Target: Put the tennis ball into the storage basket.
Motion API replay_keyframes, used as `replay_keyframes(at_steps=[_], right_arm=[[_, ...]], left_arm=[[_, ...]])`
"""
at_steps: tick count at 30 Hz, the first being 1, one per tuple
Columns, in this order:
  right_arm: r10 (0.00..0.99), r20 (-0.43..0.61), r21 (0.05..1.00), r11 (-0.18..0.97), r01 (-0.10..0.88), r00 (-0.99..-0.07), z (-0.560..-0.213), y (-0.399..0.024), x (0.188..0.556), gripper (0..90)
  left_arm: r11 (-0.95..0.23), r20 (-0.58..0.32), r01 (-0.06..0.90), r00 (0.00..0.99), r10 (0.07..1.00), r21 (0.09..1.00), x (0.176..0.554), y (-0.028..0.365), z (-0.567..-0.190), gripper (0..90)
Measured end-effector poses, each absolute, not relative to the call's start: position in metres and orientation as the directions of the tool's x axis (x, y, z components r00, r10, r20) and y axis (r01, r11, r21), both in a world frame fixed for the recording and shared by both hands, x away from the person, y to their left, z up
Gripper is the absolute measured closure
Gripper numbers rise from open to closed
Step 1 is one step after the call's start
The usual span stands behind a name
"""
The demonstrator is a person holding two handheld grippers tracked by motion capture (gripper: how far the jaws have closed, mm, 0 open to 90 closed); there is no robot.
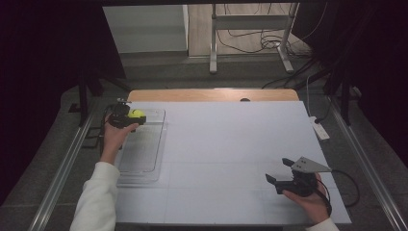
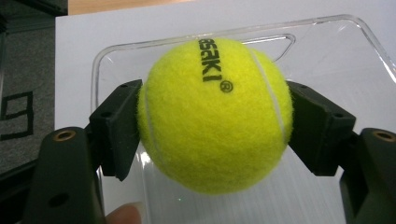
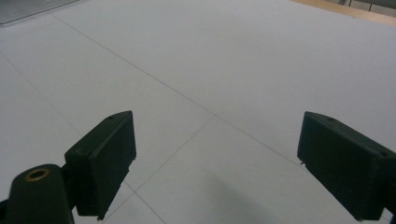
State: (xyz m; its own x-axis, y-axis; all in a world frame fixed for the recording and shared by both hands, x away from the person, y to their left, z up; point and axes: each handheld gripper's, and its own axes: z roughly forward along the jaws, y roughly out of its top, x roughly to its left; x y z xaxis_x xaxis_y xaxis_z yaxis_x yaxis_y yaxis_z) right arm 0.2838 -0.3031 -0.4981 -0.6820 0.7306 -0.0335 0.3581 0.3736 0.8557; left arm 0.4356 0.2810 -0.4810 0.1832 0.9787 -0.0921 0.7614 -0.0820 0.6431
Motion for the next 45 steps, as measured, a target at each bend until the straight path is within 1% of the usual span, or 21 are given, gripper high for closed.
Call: replay_keyframes(at_steps=[18, 29, 43, 45], right_arm=[[0.731, -0.033, 0.855, 0.374, 0.360, -0.681, -0.498, -0.303, 0.284, 12.2], [0.731, -0.031, 0.855, 0.373, 0.361, -0.682, -0.498, -0.303, 0.284, 12.2], [0.731, -0.033, 0.854, 0.375, 0.361, -0.682, -0.498, -0.303, 0.284, 12.2], [0.730, -0.032, 0.855, 0.374, 0.360, -0.682, -0.499, -0.303, 0.284, 12.2]], left_arm=[[-0.090, -0.096, 0.779, 0.190, 0.977, 0.621, 0.436, 0.277, -0.487, 26.8], [-0.124, -0.071, 0.799, 0.204, 0.976, 0.588, 0.440, 0.274, -0.493, 26.7], [-0.131, -0.061, 0.817, 0.199, 0.978, 0.562, 0.442, 0.271, -0.501, 26.7], [-0.141, -0.048, 0.820, 0.201, 0.978, 0.555, 0.443, 0.271, -0.501, 26.7]])
